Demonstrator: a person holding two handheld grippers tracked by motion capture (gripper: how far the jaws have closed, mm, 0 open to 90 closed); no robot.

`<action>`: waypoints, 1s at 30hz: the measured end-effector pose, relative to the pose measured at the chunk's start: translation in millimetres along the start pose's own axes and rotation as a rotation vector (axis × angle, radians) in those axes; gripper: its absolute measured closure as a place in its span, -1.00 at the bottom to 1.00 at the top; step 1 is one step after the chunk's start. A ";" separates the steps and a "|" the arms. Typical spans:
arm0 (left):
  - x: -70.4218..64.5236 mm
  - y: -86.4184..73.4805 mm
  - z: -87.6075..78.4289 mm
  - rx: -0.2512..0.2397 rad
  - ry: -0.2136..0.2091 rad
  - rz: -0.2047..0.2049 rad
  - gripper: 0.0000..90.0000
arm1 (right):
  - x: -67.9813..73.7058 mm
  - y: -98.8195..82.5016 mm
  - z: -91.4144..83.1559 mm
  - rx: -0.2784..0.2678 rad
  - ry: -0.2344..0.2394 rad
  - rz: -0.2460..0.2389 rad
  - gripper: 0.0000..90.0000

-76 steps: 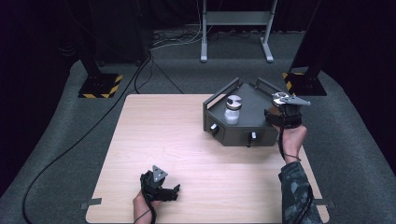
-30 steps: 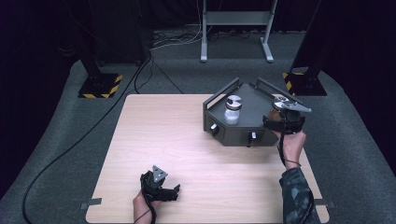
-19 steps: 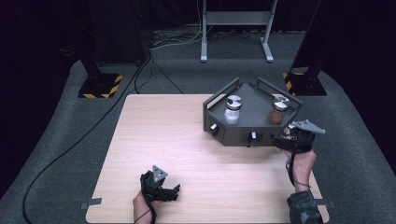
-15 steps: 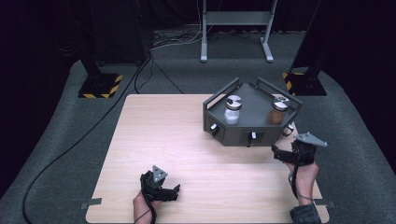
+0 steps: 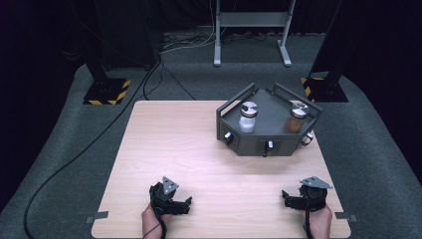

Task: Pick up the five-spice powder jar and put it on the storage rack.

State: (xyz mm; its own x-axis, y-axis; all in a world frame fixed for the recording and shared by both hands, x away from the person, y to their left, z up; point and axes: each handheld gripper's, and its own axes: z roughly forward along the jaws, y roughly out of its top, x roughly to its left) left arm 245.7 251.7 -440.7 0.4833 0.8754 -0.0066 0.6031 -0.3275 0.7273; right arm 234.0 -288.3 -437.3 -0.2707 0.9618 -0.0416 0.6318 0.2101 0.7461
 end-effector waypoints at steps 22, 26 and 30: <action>-0.2 0.2 -0.1 0.002 0.002 0.002 -0.99 | -6.3 1.7 0.4 0.020 0.034 0.014 -0.99; -0.2 0.2 -0.1 0.002 0.002 0.001 -0.99 | -5.7 1.2 0.2 0.018 0.028 0.022 -0.99; -0.2 0.2 -0.1 0.002 0.002 0.002 -0.99 | -3.5 1.5 0.1 0.019 0.019 0.013 -0.99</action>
State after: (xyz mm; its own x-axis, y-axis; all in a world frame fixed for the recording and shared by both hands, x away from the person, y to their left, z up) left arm 245.6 251.5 -440.5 0.4832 0.8755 -0.0044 0.6035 -0.3295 0.7261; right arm 236.0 -291.3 -436.1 -0.2760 0.9610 -0.0188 0.6493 0.2008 0.7336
